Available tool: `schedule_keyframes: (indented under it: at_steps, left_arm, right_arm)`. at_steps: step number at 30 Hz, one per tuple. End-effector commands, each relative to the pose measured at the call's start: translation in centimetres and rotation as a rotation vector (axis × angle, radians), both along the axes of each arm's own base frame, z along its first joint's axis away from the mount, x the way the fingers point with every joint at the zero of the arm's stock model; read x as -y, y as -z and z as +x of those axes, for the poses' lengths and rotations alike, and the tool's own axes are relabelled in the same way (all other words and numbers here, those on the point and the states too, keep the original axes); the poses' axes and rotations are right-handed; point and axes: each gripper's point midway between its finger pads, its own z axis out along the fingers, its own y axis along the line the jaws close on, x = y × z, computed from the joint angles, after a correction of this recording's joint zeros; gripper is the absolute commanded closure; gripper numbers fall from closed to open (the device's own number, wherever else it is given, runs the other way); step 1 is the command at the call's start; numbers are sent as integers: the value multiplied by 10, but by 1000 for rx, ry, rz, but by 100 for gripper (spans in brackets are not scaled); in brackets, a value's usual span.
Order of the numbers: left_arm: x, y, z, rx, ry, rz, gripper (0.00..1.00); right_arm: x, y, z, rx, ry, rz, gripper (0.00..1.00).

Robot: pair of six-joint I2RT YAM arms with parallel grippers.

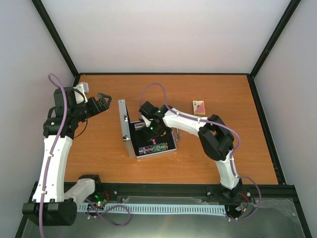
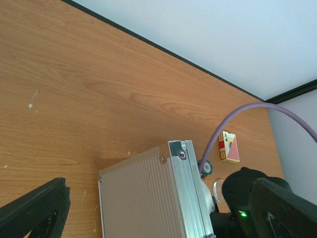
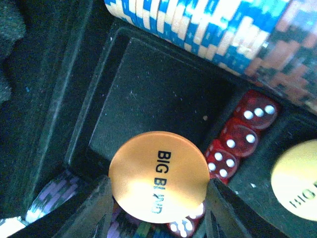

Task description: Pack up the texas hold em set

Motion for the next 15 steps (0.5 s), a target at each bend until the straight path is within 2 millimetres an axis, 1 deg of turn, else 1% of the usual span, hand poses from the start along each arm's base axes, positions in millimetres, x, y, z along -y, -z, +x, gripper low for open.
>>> schedule_keyframes:
  at_steps: [1,3,6,15]
  left_arm:
    - [2,-6,-5,16,21,15,0]
    - [3,-4,-5,14,24,14,0]
    - [3,-3,-5,12,27,13,0]
    - [2,0,-4,9,24,21,0]
  right_arm:
    - [-19,5,-4,-14,-66,20,50]
    - [-23,10,-4,-21,-75,20,50]
    - [-24,18,-2,-22,-70,4,50]
    - [-27,28,8,-2,-36,-21,49]
